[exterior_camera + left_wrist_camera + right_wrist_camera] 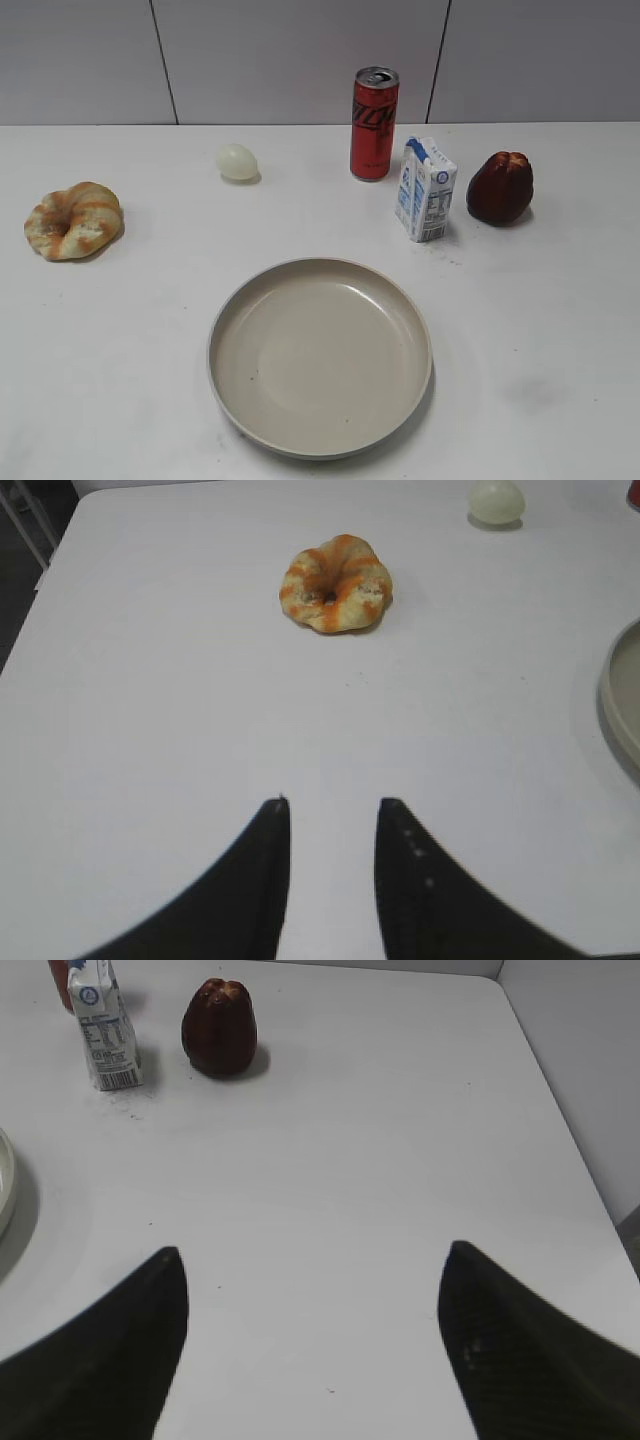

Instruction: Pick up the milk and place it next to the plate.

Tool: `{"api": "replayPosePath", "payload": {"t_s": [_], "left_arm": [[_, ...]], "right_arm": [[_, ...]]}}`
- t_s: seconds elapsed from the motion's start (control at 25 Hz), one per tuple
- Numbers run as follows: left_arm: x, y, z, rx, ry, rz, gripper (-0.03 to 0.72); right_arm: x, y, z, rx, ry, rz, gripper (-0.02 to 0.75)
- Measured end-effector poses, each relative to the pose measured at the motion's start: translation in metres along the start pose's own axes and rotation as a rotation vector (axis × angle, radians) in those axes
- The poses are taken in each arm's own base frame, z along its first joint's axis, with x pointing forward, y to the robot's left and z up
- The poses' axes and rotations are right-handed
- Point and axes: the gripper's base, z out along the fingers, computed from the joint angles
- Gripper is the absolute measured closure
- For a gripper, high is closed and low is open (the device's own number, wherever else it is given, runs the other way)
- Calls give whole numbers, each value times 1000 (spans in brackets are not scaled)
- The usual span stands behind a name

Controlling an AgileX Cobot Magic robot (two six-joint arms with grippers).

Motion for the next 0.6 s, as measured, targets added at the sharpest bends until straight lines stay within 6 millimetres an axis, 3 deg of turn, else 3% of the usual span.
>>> {"api": "replayPosePath", "payload": {"t_s": [0.6], "left_arm": [[0, 0, 0, 0, 0, 0, 461]], "right_arm": [[0, 0, 0, 0, -2, 1, 148]]}}
